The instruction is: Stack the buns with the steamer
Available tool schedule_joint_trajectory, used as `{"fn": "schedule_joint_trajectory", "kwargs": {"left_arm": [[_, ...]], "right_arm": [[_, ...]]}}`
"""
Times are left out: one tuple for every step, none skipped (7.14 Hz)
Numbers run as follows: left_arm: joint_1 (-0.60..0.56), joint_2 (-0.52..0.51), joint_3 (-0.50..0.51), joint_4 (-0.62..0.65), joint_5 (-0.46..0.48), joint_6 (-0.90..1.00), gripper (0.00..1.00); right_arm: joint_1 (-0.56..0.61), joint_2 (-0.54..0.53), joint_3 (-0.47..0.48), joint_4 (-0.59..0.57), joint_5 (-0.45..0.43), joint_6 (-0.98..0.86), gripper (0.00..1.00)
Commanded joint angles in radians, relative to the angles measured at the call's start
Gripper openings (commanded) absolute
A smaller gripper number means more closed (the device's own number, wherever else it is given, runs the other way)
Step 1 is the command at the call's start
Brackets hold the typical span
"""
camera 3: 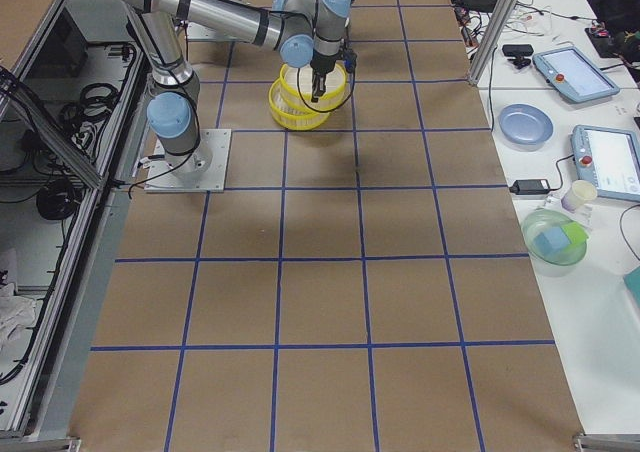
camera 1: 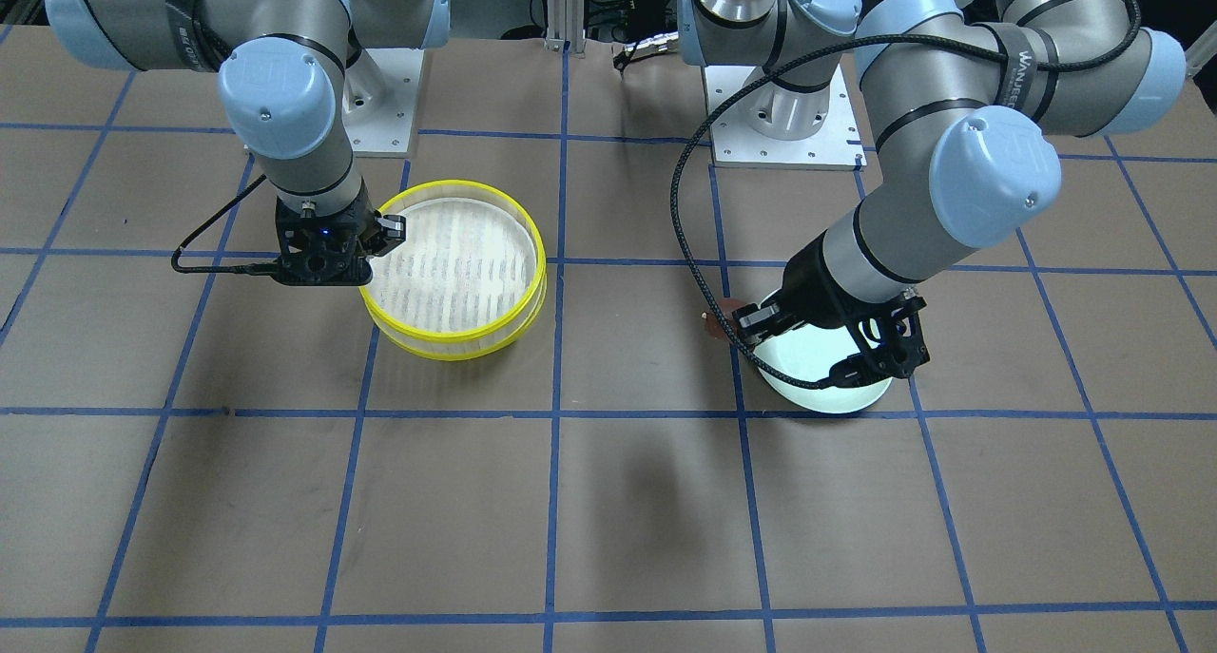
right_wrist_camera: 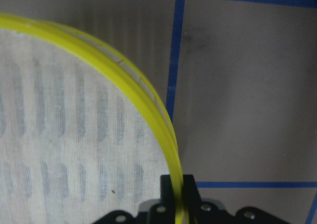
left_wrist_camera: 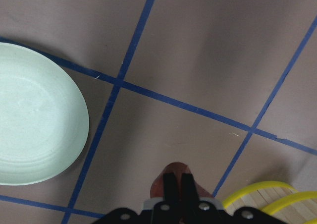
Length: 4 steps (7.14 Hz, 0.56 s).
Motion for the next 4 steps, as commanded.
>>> {"fn": "schedule_joint_trajectory", "kwargs": {"left_arm": [[-0.008, 0.020, 0.001, 0.000, -0.060, -0.039, 0.00], [-0.016, 0.020, 0.001, 0.000, -0.062, -0.040, 0.00], [-0.025, 0.023, 0.001, -0.002, -0.060, -0.048, 0.00], [-0.039, 0.026, 0.001, -0.002, -0.060, -0.074, 0.00]], "right_arm": [[-0.002, 0.000, -0.019, -0.003, 0.023, -0.129, 0.00], [-0.002, -0.001, -0.013, -0.003, 0.023, -0.206, 0.00], [-0.002, 0.000, 0.003, -0.004, 0.020, -0.326, 0.00], [-0.002, 0.002, 0.029, -0.059, 0.012, -0.446, 0.00]]}}
